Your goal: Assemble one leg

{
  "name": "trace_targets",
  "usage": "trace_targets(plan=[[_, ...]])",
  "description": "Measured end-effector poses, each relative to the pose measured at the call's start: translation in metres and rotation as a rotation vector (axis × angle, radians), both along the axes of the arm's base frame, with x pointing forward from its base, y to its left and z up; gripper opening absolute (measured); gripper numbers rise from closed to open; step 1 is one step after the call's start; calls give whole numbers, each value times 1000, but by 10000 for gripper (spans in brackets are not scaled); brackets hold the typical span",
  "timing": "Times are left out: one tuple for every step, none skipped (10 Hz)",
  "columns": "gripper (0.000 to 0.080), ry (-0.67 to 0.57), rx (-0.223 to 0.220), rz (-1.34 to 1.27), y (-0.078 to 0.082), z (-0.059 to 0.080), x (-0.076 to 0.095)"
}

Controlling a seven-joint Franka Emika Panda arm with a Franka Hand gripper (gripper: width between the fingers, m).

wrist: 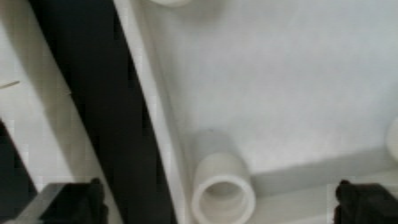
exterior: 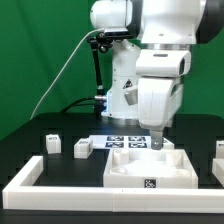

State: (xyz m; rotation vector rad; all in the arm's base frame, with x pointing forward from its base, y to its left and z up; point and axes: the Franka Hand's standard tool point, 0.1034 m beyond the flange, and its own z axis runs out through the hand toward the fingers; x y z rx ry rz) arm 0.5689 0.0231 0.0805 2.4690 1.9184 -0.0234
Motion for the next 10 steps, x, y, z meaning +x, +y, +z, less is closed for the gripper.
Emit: trace_targets(plan=[[650, 19, -1, 34, -5, -3, -10], [650, 35, -2, 77, -6, -4, -13], [650, 65, -3, 110, -8, -6, -20], [650, 65, -4, 106, -10, -5, -21], [650, 65, -4, 106, -10, -6, -21], [650, 66, -4, 105, -10, -6, -21], [650, 66, -4, 105, -10, -6, -21], [650, 60, -2, 102, -11, -6, -24], [650, 47, 1, 100, -13, -8, -40], [650, 46, 5, 108, -12, -14, -62]])
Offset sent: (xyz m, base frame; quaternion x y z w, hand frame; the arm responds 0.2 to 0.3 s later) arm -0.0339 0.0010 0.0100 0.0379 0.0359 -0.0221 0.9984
